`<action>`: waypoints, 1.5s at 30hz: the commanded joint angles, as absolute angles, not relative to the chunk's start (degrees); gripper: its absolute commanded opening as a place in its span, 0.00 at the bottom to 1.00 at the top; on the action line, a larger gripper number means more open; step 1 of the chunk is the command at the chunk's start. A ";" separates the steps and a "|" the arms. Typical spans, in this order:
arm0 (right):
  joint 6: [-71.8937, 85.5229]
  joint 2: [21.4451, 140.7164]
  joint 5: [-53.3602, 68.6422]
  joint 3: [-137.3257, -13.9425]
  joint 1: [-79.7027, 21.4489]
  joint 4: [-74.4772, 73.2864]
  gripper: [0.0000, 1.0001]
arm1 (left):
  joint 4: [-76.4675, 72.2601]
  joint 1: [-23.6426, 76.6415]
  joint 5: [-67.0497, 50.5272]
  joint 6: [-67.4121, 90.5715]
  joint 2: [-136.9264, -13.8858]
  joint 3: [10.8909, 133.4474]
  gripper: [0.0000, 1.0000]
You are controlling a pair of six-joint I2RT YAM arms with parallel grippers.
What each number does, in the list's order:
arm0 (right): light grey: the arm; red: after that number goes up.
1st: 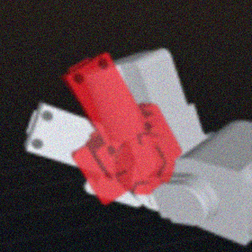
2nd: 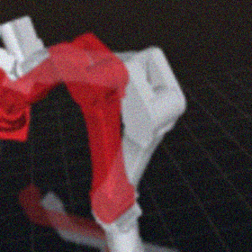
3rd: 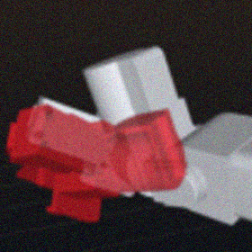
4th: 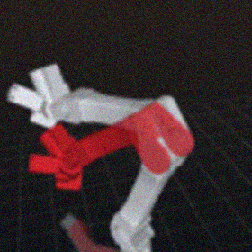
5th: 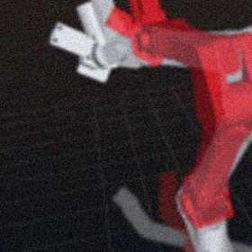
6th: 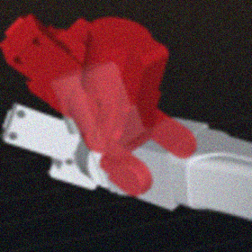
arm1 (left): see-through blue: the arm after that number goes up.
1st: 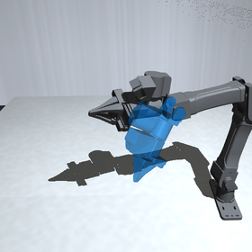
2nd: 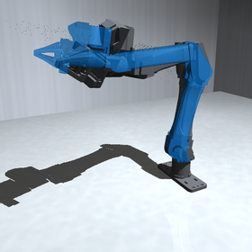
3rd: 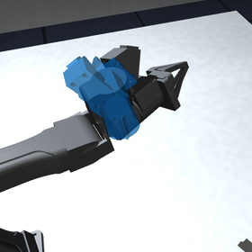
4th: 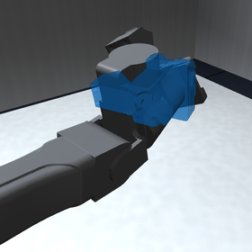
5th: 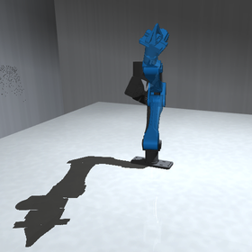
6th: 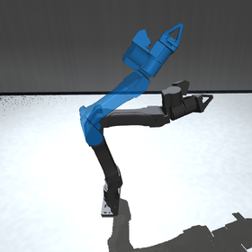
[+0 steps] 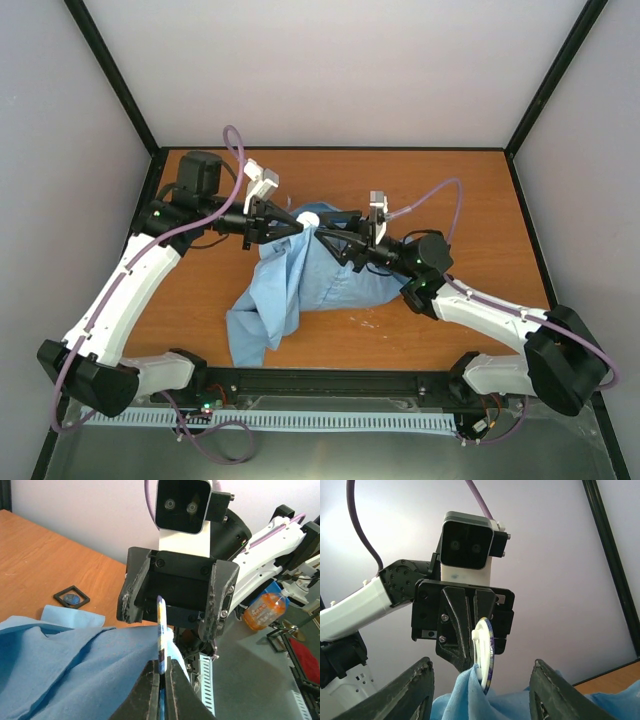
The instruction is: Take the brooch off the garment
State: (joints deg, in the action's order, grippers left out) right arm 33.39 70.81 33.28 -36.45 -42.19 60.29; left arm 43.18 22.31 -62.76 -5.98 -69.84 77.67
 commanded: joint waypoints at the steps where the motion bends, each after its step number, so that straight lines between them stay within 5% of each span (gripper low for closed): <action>1: 34.32 71.57 32.22 -37.50 -43.62 62.38 0.49 | 39.99 22.68 -66.79 -2.39 -68.27 77.29 0.01; 14: 31.54 71.15 26.49 -39.66 -45.76 55.64 0.19 | 39.58 22.68 -64.50 -4.65 -68.18 76.21 0.01; 45: 28.60 71.19 19.25 -42.70 -47.99 43.41 0.04 | 46.87 25.08 -59.24 -19.84 -69.29 79.29 0.01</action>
